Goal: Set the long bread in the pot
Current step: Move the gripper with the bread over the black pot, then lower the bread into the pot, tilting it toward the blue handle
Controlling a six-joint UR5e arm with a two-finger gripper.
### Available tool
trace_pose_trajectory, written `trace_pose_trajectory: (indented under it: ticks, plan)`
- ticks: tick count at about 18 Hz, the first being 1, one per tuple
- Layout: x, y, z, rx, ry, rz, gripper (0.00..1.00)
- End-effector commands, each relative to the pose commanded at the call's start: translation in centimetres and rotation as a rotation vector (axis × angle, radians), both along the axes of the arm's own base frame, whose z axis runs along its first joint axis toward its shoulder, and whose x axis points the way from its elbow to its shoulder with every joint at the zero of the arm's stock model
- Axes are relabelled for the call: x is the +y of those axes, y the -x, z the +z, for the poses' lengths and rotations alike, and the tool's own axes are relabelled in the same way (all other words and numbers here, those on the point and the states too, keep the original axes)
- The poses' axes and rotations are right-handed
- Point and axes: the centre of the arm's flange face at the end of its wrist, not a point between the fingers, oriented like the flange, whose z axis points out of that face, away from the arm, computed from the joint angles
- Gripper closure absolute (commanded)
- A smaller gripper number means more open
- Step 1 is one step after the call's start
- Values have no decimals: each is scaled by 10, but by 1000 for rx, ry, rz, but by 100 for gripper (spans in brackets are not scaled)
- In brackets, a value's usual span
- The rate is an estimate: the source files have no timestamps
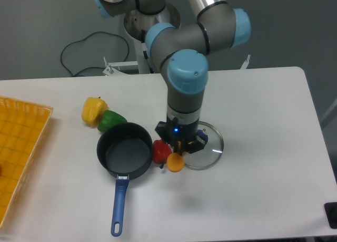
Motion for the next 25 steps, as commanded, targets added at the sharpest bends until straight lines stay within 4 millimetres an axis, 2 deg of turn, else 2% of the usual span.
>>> trace_pose_trajectory:
  ticks: [4,10,20,25]
  plan:
    - [2,-21,6,-7,-6,15,90]
    - [15,-37,18,-54,-73,70,90]
    - [26,-31,47,-72,-174,137,89]
    - [32,-26,49,-54,-224,203,89]
